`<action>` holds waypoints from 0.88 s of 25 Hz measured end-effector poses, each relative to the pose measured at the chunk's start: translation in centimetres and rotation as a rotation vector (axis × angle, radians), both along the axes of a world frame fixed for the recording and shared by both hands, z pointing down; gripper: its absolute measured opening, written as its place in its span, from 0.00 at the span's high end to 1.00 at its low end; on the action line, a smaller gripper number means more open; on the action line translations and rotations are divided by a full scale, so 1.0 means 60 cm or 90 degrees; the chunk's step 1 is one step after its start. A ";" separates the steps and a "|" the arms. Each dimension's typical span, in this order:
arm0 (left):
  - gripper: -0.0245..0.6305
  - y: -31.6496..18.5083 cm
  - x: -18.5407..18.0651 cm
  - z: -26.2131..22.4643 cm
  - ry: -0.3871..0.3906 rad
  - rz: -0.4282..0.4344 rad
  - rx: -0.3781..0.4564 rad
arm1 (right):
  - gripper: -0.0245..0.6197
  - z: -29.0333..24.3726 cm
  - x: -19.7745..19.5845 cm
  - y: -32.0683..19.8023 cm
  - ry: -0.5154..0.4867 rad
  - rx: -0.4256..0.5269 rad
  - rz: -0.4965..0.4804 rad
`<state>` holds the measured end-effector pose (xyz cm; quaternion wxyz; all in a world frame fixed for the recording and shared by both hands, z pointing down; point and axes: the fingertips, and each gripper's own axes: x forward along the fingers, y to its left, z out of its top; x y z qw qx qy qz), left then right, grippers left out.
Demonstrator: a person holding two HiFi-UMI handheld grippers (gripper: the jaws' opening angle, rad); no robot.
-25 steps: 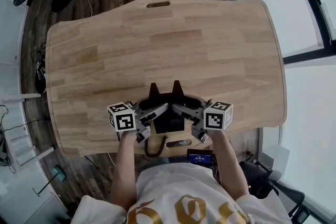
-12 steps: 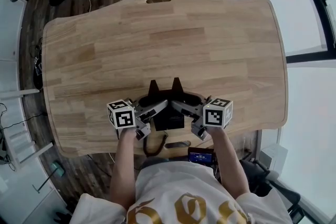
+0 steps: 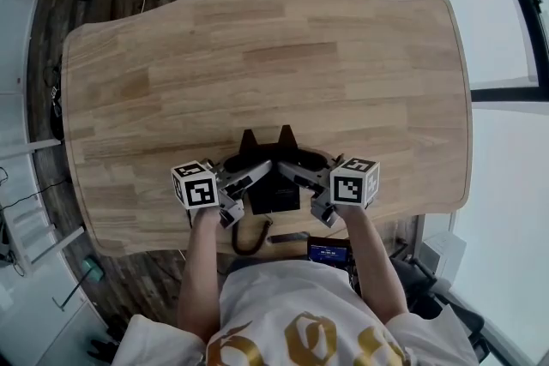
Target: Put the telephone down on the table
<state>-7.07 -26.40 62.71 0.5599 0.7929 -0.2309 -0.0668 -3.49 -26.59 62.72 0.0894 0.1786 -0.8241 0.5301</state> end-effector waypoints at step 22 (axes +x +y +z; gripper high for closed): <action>0.58 -0.014 -0.018 0.023 -0.053 -0.038 -0.060 | 0.64 0.018 -0.011 -0.013 0.007 0.001 -0.027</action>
